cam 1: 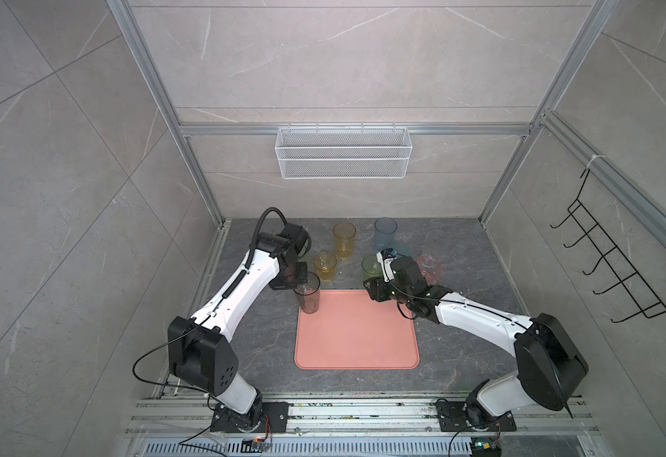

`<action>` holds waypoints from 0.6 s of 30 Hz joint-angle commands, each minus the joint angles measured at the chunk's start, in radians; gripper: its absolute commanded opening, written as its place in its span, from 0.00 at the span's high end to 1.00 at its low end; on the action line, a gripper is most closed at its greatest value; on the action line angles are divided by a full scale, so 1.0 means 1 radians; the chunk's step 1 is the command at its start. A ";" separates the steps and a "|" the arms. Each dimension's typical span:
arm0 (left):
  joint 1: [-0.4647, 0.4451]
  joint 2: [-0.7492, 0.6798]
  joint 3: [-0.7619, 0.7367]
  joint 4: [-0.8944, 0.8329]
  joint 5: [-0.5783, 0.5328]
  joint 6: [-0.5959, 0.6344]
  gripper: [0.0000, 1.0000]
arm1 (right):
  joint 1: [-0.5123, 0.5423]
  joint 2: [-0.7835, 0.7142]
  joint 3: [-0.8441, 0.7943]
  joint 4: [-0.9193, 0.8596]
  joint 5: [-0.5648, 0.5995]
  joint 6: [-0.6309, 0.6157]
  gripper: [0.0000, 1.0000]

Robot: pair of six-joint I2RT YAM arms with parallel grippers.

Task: Place the glasses into the tray
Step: 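Lower the dark grey glass onto the tray's far corner and open the left gripper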

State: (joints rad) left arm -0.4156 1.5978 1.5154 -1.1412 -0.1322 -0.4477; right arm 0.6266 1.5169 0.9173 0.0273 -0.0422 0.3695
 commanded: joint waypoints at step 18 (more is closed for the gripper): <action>0.000 0.122 0.037 0.093 -0.034 -0.069 1.00 | 0.008 0.000 0.009 0.010 -0.008 -0.017 0.38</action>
State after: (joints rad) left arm -0.4156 1.7084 1.5215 -1.0668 -0.1555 -0.4984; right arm 0.6285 1.5169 0.9173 0.0315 -0.0483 0.3695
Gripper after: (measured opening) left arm 0.065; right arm 0.614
